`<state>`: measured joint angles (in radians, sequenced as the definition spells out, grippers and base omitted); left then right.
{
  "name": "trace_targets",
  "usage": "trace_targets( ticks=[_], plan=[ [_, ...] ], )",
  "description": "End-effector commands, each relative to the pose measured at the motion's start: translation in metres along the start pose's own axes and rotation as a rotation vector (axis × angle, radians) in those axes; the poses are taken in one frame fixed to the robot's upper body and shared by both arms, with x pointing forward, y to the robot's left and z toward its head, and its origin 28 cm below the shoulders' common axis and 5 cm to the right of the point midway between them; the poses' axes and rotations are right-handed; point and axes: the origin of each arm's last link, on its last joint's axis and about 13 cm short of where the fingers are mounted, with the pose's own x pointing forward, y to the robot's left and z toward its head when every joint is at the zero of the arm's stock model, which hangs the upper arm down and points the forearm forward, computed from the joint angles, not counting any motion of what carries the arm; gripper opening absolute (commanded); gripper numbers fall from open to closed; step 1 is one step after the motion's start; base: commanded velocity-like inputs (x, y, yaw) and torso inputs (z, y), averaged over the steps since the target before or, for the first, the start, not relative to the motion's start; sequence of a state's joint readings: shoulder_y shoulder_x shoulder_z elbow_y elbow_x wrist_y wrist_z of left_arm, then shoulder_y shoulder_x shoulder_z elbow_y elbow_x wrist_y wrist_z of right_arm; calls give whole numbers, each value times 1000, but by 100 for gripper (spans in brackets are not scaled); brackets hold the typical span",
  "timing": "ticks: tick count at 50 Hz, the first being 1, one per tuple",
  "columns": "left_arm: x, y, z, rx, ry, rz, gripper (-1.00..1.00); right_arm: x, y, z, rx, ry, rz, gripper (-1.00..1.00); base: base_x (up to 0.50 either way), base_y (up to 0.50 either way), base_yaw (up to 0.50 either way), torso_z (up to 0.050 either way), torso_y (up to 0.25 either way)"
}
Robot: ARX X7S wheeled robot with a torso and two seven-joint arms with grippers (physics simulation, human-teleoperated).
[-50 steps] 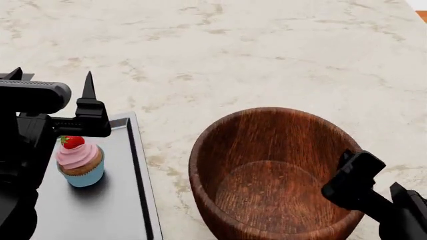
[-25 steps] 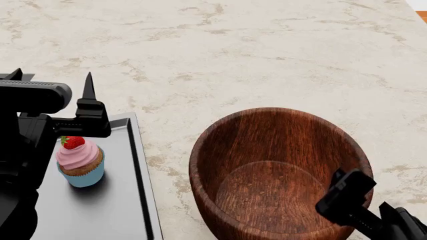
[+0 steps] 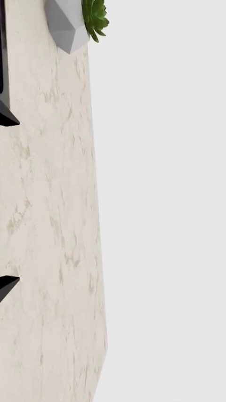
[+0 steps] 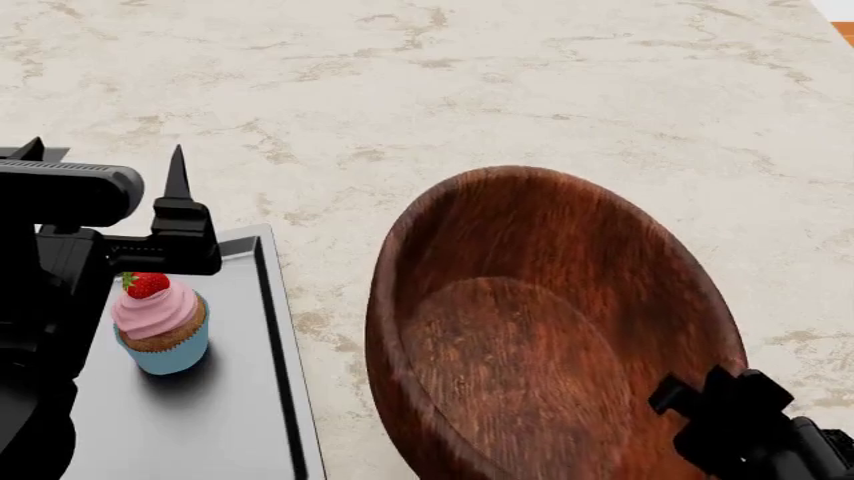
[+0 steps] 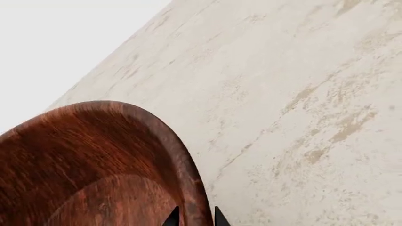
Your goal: Move the fresh-baked cupcake off the tray onto the counter, and place the bowl used for mixing into the sink.
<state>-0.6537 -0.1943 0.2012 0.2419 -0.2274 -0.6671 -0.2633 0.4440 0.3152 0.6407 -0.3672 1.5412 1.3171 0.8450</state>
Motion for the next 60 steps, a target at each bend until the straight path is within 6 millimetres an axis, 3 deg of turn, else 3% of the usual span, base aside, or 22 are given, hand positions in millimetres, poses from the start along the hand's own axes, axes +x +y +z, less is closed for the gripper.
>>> trace_targets(
  ticks=[1, 9, 18, 20, 22, 28, 32, 34, 37, 43, 50, 60],
  plan=[
    [-1, 0, 0, -4, -4, 2, 100, -25, 23, 38, -63, -166, 36, -100, 0, 0, 0, 0, 0],
    [0, 0, 0, -4, -6, 2, 100, -41, 48, 78, -175, -335, 37, -100, 0, 0, 0, 0, 0],
    [2, -1, 1, -13, 67, -66, 100, -39, 54, 90, -190, -399, 31, -100, 0, 0, 0, 0, 0],
    [-4, 1, 13, -28, 90, -92, 100, -39, 54, 91, -192, -403, 32, -100, 0, 0, 0, 0, 0],
    [-16, 6, 41, -24, 86, -105, 100, -34, 53, 91, -194, -399, 32, -100, 0, 0, 0, 0, 0],
    [-41, 18, 93, 3, 110, -116, 100, -24, 47, 87, -172, -382, 38, -100, 0, 0, 0, 0, 2],
    [-44, 29, 111, 42, 139, -12, 100, -22, 46, 86, -167, -378, 42, -100, 0, 0, 0, 0, 0],
    [-52, 24, 115, 40, 182, -145, 100, -21, 44, 85, -161, -376, 40, -100, 0, 0, 0, 0, 0],
    [-50, 25, 113, 72, 262, -102, 100, -22, 43, 85, -158, -379, 40, -100, 0, 0, 0, 0, 0],
    [-48, 25, 112, 26, 405, -175, 100, -21, 43, 83, -151, -375, 41, -100, 0, 0, 0, 0, 0],
    [-41, 26, 92, -36, 576, -181, 100, -21, 41, 81, -146, -370, 37, -100, 0, 0, 0, 0, 0],
    [-33, 27, 79, -81, 638, -164, 100, -22, 40, 82, -150, -368, 36, -100, 0, 0, 0, 0, 0]
  ],
)
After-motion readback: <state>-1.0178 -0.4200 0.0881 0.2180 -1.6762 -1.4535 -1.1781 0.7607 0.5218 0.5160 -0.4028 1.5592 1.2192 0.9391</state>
